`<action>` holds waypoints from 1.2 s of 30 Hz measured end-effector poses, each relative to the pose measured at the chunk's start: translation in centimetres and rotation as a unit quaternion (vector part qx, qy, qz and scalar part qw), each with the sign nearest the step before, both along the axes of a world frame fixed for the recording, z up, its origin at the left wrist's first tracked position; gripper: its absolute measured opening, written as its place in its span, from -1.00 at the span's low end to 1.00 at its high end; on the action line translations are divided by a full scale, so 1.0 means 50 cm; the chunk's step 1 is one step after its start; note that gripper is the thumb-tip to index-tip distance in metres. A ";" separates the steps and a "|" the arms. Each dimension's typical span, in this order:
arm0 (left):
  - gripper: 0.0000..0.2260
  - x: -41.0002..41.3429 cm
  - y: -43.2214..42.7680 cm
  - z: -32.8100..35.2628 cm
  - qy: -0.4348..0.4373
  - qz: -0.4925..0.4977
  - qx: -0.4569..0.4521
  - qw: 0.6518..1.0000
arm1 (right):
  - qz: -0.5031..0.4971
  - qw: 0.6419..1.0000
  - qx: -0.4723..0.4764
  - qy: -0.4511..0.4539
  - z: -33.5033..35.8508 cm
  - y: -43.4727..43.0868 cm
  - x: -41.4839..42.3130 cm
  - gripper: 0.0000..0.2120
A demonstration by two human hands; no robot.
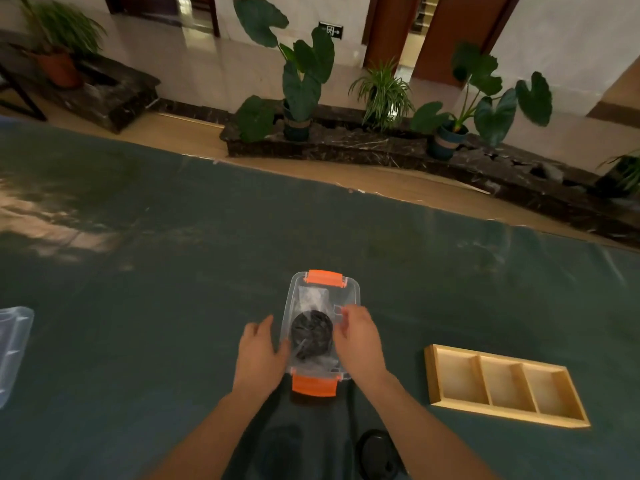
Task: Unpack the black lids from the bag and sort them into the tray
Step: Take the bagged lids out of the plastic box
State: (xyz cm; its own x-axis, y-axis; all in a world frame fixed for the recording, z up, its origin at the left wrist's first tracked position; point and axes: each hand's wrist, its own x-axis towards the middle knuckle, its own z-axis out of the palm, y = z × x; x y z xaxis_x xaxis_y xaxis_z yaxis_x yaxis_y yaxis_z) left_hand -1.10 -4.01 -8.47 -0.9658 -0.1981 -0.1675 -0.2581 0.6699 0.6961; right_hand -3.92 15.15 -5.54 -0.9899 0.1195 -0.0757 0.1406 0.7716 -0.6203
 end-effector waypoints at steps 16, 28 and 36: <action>-0.41 0.122 0.001 -0.010 0.055 -0.185 -0.020 0.981 | -0.035 0.925 -0.064 -0.373 -0.050 -0.098 -0.144 -0.70; -0.38 0.119 -0.006 -0.007 0.022 -0.181 0.010 0.983 | 0.071 0.924 -0.020 -0.376 -0.054 -0.066 -0.142 -0.52; -0.38 0.120 -0.005 0.004 0.023 -0.160 0.047 0.986 | 0.218 0.905 0.101 -0.352 -0.008 -0.060 -0.150 -0.56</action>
